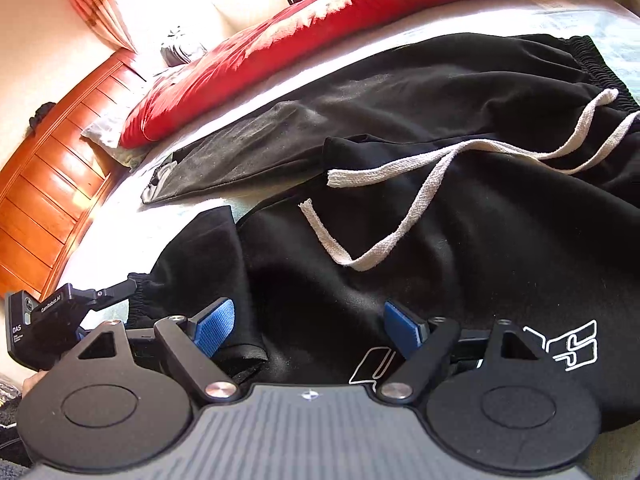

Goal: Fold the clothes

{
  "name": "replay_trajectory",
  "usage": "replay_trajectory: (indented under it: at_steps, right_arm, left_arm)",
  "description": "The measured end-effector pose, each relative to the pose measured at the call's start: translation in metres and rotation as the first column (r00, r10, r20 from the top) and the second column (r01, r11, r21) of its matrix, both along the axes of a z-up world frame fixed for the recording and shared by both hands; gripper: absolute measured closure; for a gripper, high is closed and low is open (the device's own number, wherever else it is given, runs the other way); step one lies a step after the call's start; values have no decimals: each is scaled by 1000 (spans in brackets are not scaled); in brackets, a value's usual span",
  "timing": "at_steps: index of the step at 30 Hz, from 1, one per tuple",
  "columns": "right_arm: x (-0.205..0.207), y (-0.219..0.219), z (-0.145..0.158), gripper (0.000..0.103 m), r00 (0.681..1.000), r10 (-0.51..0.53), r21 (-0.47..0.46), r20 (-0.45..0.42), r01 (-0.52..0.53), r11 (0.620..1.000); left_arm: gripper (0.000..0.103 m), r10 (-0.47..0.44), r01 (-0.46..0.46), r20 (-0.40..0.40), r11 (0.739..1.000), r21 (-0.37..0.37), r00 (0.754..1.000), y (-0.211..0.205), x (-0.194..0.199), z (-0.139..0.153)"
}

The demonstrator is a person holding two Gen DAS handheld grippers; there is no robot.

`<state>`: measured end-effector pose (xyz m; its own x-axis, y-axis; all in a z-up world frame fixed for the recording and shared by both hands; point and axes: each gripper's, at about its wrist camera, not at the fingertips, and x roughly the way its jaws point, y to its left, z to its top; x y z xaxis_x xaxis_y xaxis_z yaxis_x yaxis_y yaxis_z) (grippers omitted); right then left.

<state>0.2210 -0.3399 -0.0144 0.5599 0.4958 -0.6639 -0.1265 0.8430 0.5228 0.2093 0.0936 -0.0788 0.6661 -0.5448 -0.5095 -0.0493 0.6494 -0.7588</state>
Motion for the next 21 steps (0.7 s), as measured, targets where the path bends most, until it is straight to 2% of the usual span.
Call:
replay_trajectory:
  at_steps: [3, 5, 7, 14, 21]
  right_arm:
    - [-3, 8, 2, 18, 1000, -21, -7, -1, 21, 1000]
    - [-6, 17, 4, 18, 1000, -27, -16, -1, 27, 1000]
    - [-9, 26, 7, 18, 1000, -30, -26, -1, 30, 999]
    - [-21, 57, 16, 18, 998, -55, -49, 7, 56, 997]
    - [-21, 89, 27, 18, 997, -68, -76, 26, 69, 995]
  left_arm:
    - [41, 7, -9, 38, 999, 44, 999, -10, -8, -1]
    - [73, -7, 3, 41, 995, 95, 999, -14, -7, 1]
    - [81, -31, 25, 37, 989, 148, 999, -12, -3, 4]
    - [88, -46, 33, 66, 982, 185, 997, 30, 8, 18]
    - [90, 9, -37, 113, 969, 246, 994, 94, 14, 32]
